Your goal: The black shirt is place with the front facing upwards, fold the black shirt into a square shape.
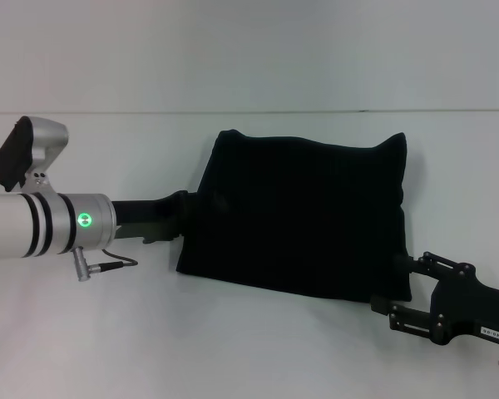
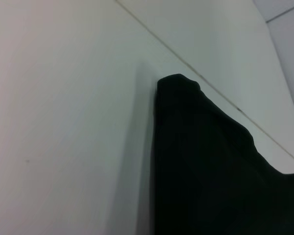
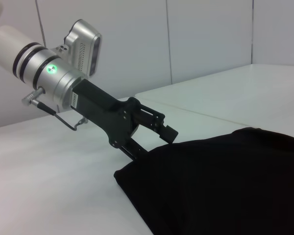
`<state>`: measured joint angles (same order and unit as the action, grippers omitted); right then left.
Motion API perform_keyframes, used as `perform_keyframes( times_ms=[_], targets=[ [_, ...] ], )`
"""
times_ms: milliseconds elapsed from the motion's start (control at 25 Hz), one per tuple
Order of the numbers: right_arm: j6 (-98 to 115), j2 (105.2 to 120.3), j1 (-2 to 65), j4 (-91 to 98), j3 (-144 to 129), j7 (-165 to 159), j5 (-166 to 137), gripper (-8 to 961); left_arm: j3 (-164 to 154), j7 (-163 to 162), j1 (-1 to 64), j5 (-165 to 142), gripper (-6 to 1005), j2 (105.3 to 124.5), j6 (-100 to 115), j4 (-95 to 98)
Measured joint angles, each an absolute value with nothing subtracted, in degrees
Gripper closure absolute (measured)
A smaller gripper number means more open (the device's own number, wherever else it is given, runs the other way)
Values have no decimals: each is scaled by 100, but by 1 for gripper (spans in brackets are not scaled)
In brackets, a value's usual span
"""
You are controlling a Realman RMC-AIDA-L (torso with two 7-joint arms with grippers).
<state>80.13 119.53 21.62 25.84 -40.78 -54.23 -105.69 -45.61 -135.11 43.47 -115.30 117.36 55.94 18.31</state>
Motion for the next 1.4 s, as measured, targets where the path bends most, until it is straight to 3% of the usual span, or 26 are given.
perform_keyframes(
  times_ms=[240, 480, 560, 1000, 1400],
  targets=[
    [8021, 11953, 2173, 2584, -4077, -5423, -10569, 134, -4575, -13422, 4349, -11564, 71, 11807, 5511, 1876],
    [8024, 11953, 2190, 2584, -4078, -5452, -10561, 134, -4579, -13407, 4351, -11573, 229, 11812, 5484, 1887],
    [8025, 11953, 2197, 2584, -4078, -5453, -10556, 134, -4583, -13371, 4352, -11575, 462, 11812, 5480, 1887],
    [8024, 11953, 2219, 2585, -4078, -5474, -10555, 134, -4605, -13343, 4360, -11561, 873, 11813, 5469, 1890],
    [7972, 11953, 2262, 2608, -4065, -5477, -10536, 134, -4508, -13342, 4366, -11517, 879, 11748, 5239, 1968]
  ],
)
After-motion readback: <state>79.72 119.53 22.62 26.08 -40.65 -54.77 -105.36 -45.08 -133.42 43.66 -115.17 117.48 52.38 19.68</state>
